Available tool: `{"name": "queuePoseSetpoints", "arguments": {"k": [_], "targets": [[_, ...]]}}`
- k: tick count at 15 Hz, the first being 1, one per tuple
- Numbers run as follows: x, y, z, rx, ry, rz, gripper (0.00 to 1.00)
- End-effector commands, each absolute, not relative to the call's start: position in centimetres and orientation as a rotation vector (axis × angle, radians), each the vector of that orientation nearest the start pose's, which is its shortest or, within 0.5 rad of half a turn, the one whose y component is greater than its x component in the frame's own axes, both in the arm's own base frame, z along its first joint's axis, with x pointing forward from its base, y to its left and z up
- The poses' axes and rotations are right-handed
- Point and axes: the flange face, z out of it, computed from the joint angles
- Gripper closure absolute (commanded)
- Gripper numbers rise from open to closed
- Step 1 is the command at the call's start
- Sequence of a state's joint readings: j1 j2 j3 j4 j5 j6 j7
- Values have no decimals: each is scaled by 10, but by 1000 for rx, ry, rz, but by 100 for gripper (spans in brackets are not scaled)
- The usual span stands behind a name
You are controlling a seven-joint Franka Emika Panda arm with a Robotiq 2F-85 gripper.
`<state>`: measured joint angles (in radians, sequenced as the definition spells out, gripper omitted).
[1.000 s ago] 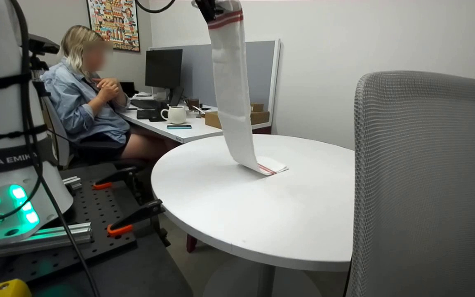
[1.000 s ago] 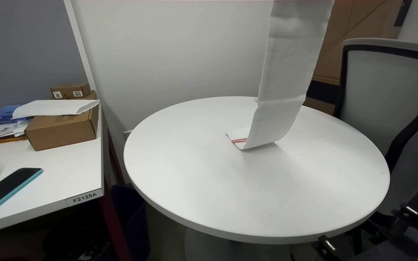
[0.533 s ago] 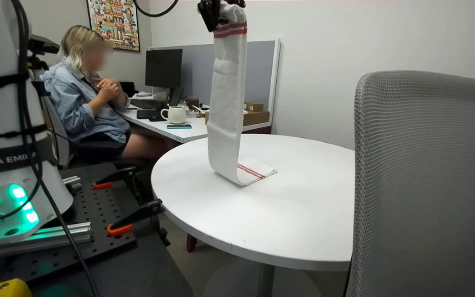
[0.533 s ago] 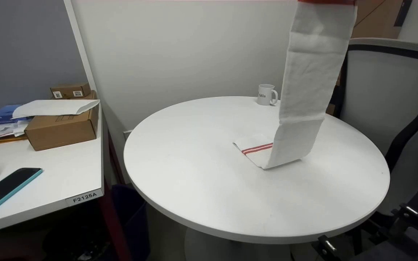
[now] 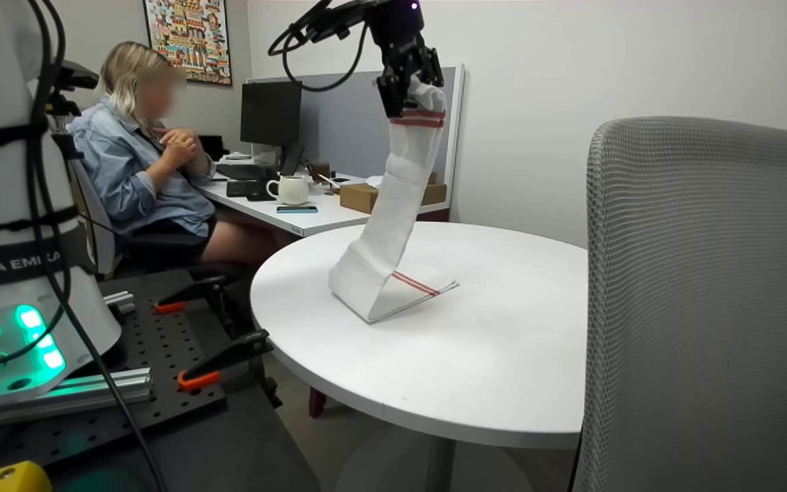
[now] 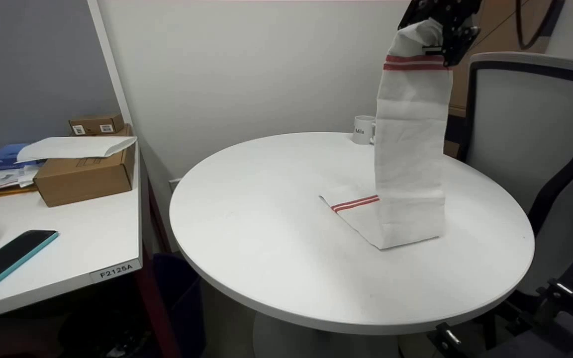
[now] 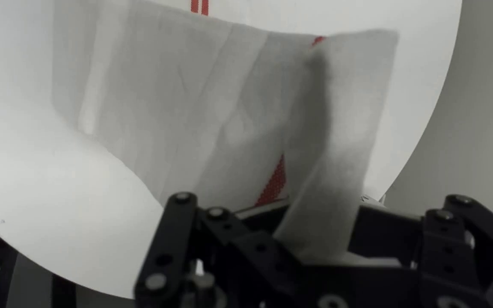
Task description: Fold the kitchen towel
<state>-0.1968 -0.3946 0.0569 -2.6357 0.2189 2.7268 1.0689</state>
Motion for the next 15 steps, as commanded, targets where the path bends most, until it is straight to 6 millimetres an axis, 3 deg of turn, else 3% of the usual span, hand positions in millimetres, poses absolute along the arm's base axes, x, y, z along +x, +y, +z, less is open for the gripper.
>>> {"name": "queuePoseSetpoints", "arguments": {"k": [1,10,15], "targets": [[480,-70,430,-2188,1720,-556,100],[531,-22,455,-2373,1478,-581,100],[555,-8,469,-2465,1362,-542,100]]}}
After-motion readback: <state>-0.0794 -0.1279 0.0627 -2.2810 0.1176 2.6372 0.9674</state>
